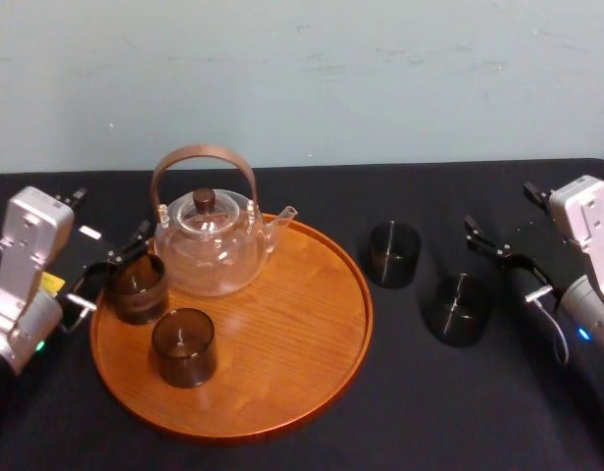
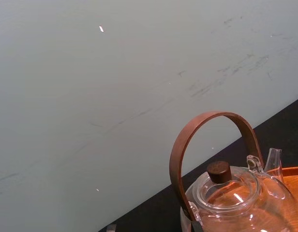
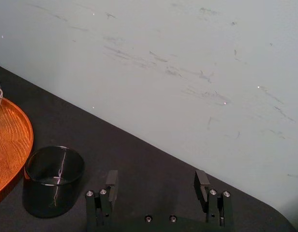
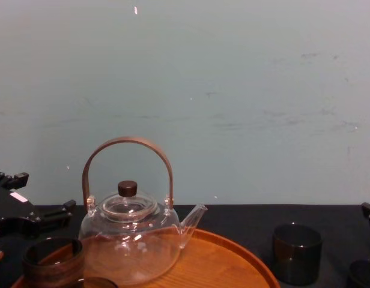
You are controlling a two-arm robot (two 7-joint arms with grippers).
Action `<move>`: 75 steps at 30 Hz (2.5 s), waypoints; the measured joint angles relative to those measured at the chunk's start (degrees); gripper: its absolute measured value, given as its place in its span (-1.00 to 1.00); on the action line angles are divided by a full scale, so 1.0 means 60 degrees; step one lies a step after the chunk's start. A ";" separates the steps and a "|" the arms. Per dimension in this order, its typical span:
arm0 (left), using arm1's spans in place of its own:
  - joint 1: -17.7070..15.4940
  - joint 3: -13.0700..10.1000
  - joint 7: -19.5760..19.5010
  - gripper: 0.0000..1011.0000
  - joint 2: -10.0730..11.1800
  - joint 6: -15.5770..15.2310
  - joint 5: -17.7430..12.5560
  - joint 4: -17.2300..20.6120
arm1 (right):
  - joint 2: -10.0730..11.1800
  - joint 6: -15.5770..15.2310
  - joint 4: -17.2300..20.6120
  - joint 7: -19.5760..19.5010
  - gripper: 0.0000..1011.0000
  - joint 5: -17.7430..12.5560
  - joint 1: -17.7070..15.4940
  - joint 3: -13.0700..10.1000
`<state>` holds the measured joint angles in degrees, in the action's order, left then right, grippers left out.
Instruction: Pick up the glass from the table and place it on the tray.
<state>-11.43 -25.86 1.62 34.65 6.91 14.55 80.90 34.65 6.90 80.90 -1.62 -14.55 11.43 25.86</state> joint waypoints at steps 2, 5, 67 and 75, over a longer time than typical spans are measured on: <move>0.0001 0.0000 0.0000 0.98 0.0000 0.0000 0.0000 0.0000 | 0.0000 0.0001 0.0000 0.0000 0.98 0.0000 0.0000 0.0000; 0.0000 0.0000 0.0000 0.98 0.0000 0.0000 0.0001 0.0000 | -0.0001 0.0000 0.0000 0.0000 0.98 0.0000 0.0000 0.0000; 0.0000 0.0000 0.0000 0.98 0.0000 0.0000 0.0001 0.0000 | 0.0016 -0.0129 0.0156 0.0355 0.98 -0.0156 -0.0093 -0.0200; 0.0000 0.0000 0.0000 0.98 0.0000 0.0000 0.0000 0.0000 | 0.0346 -0.0818 0.0967 0.1023 0.98 -0.0819 -0.0582 -0.0709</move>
<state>-11.43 -25.86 1.62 34.65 6.91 14.55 80.90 36.72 2.00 86.70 4.52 -19.47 7.94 21.61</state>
